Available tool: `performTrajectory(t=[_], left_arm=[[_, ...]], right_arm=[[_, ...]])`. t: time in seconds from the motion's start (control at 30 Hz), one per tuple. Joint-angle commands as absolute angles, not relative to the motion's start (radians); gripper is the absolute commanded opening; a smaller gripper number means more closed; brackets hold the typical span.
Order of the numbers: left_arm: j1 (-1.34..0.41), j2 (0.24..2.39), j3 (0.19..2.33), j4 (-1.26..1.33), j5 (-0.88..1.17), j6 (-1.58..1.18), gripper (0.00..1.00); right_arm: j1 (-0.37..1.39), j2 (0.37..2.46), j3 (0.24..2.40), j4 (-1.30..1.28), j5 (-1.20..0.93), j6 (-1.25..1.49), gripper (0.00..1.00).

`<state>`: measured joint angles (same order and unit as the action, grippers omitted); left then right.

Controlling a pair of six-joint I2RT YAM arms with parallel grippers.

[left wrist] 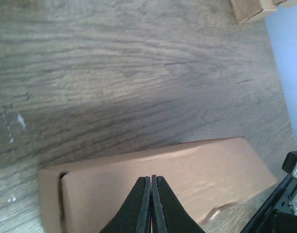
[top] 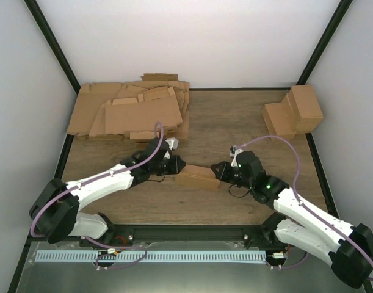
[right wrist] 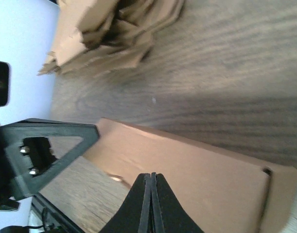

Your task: Fold the paper box

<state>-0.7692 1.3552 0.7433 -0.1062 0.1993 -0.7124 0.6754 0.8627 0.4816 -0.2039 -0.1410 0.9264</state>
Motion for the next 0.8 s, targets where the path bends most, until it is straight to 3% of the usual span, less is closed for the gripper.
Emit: performTrajectory(t=[0.0, 0.43, 0.77], left_arm=[[-0.769, 1.347, 0.828, -0.151, 0.216, -0.666, 0.04], [-0.768, 1.365, 0.613, 0.127, 0.354, -0.726, 0.04], [-0.767, 1.387, 0.684, 0.088, 0.361, -0.658, 0.04]], right_arm=[[0.669, 0.848, 0.576, -0.202, -0.163, 0.82, 0.01], [0.576, 0.878, 0.295, 0.132, -0.445, 0.868, 0.01], [0.538, 0.826, 0.427, 0.014, -0.495, 0.825, 0.01]])
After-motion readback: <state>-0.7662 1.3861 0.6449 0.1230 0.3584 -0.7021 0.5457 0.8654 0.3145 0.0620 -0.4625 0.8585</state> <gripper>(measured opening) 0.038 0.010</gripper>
